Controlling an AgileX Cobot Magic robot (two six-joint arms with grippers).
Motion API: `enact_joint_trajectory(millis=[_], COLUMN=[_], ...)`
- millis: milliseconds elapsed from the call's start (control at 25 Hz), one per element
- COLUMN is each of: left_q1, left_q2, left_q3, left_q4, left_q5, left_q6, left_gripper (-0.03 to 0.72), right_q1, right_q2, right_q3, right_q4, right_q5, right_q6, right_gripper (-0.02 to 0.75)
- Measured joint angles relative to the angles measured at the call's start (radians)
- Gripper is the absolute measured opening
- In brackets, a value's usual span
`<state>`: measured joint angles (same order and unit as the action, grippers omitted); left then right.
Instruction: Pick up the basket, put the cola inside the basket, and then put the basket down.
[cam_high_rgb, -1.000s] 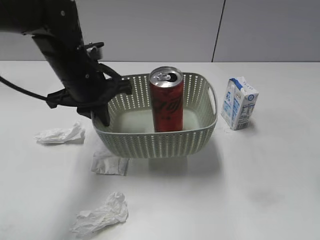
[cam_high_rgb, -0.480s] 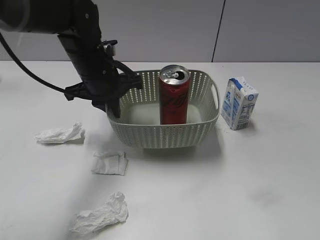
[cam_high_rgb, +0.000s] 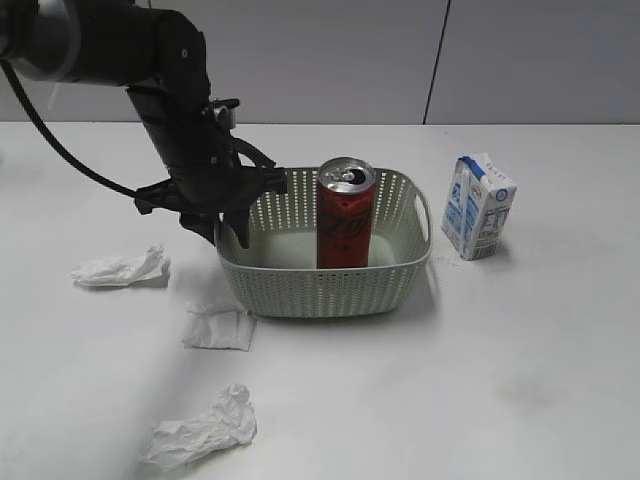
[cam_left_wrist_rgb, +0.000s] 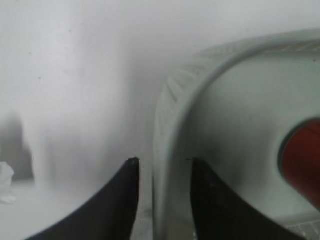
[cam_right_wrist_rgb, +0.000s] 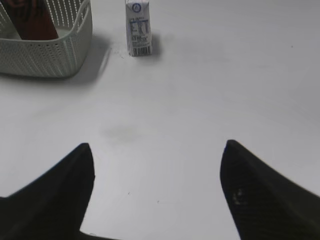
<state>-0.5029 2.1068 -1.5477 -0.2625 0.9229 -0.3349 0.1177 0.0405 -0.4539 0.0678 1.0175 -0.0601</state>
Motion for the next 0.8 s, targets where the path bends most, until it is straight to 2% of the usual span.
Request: enact_joint_trajectory(millis=[160, 280, 440, 640, 800], left_q1=[0.003, 0.027, 0.086, 0.178, 0.254], left_q2=[-0.005, -0.022, -0.046, -0.078, -0.112], left_q3=[-0.001, -0.029, -0.114, -0.216, -0.238], left_q4=[-0.002, -0.006, -0.006, 0.004, 0.056], left_q5=[0.004, 0.036, 0.129, 0.235, 0.285], left_q6=[0.028, 0.046, 0.086, 0.128, 0.161], left_gripper=[0.510, 0.643, 0.680, 0.680, 0.675], right_q1=[0.000, 0.000, 0.000, 0.000, 0.000], right_q2=[-0.044, -0.044, -0.044, -0.044, -0.044], right_q3=[0.004, 0.009, 0.037, 0.038, 0.038], right_q4=[0.000, 0.000, 0.000, 0.000, 0.000], right_q5=[0.000, -0.024, -0.057, -0.065, -0.065], right_q6=[0.014, 0.026, 0.060, 0.072, 0.074], right_gripper=[0.591, 0.591, 0.591, 0.591, 0.591])
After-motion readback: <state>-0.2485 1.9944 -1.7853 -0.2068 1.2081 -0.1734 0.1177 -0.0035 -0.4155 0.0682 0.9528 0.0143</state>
